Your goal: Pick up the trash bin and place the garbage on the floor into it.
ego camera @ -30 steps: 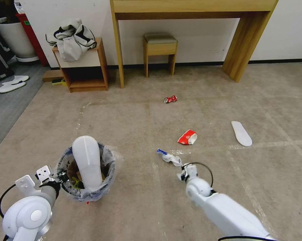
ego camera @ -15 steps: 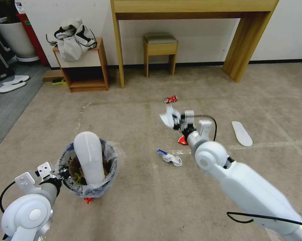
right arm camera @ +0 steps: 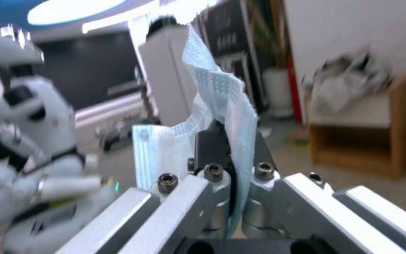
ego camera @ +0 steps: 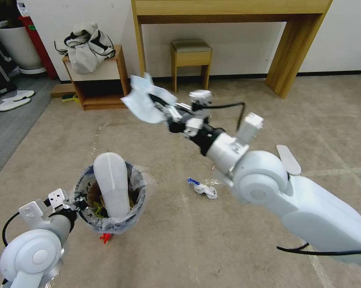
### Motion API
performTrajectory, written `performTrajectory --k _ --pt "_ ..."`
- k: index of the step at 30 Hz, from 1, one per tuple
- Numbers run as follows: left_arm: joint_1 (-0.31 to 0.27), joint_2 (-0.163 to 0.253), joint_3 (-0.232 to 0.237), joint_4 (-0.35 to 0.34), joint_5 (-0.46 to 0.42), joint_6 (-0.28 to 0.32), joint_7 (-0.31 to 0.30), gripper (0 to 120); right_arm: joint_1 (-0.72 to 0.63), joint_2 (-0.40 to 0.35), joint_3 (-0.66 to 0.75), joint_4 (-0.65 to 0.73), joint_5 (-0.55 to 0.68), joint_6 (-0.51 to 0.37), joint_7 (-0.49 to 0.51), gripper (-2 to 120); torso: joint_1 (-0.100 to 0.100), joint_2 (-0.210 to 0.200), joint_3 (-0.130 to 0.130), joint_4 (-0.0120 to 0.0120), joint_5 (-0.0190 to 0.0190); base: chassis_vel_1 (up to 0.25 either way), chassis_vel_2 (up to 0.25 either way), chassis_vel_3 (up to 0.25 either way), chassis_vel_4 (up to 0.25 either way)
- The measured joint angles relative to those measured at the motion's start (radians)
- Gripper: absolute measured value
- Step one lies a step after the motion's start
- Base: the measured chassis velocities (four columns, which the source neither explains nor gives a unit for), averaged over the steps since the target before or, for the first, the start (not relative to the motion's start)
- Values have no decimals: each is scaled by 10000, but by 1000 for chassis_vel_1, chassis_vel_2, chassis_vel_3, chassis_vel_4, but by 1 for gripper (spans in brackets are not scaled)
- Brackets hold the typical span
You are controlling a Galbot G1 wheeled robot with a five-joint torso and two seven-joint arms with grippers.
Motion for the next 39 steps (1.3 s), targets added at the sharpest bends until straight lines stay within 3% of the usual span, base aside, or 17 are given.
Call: performTrajectory --k 6,18,25,39 --pt "-69 23 18 4 -42 6 -15 0 732 690 -1388 -604 352 -1124 1246 0 0 0 0 1 1 0 0 0 0" --pt "-211 -5 30 -3 -108 16 -21 0 1096 1477 -2970 -1516 195 -2486 2395 0 0 0 0 -1 1 0 0 0 0" --pt "-309 0 47 9 -159 21 -21 0 1006 1713 -3499 -1835 41 -2585 2574 0 0 0 0 -2 2 0 0 0 0" --pt "-354 -49 15 -105 -203 27 -18 0 961 3024 -4836 -3063 -359 -2842 2942 0 0 0 -1 0 2 0 0 0 0"
